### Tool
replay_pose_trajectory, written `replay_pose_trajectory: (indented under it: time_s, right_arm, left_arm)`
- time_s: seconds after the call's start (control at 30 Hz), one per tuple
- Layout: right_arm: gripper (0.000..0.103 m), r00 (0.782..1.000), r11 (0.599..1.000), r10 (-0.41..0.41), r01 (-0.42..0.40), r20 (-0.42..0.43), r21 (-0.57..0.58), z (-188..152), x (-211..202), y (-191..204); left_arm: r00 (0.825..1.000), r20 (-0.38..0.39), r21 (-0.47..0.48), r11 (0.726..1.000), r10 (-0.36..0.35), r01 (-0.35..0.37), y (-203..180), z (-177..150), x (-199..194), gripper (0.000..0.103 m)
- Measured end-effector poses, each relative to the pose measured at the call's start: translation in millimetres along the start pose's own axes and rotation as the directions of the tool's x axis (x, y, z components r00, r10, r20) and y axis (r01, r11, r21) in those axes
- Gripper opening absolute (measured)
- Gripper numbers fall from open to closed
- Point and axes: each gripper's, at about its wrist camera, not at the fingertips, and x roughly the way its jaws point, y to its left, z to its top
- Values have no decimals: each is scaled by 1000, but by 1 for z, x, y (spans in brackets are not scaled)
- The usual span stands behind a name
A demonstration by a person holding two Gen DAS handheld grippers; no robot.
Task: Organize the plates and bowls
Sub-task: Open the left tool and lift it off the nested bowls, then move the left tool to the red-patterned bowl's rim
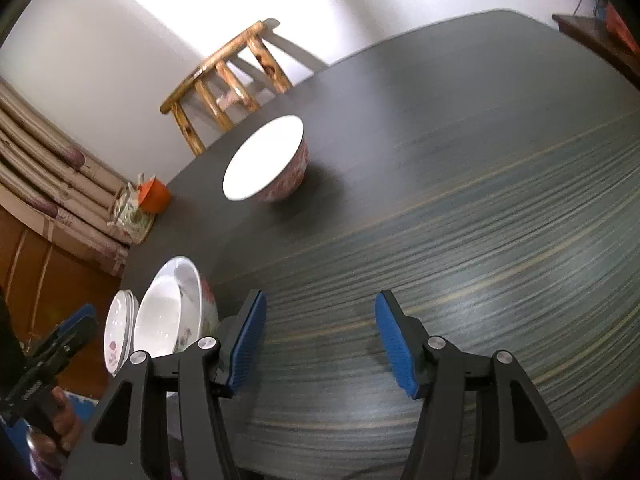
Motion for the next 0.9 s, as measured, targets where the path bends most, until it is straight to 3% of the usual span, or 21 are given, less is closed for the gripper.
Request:
replay_pose_trajectory:
  time_s: [0.07,0.13,0.27,0.4,0.5,0.67,0.83,0.9]
  right_arm:
    - [57,1000,1000,-4,4,22,1,2,-2,-3]
    - [68,1000,1000,13,-13,21,12,5,-2,-8]
    - [80,999,999,24,-26,47,34,9,-3,-19]
    - [80,998,998,28,-31,62,47,14,-1,-30]
    - [80,999,998,26,-28,46,57,22,5,-34]
    - [81,997,995,79,-80,17,53,43,17,-28]
    - [81,991,999,42,-40,130,-22,67,24,-25]
    - [81,984,999,37,-30,174,-42,73,26,-26]
  left_arm:
    - [998,-18,-45,997,-57,56,1,9,8,62]
    - [993,-42,-82,991,-113,109,2,20,16,62]
    - [995,-60,-63,995,-79,75,-1,39,31,62]
    - [994,-96,-62,997,-54,48,0,60,55,62]
    - [986,-148,-88,994,-71,58,5,78,77,62]
    - [978,-168,-173,980,-124,94,18,102,106,62]
    - [972,-182,-236,967,-145,100,28,115,132,62]
    - [964,-226,-239,967,-140,85,29,115,145,62]
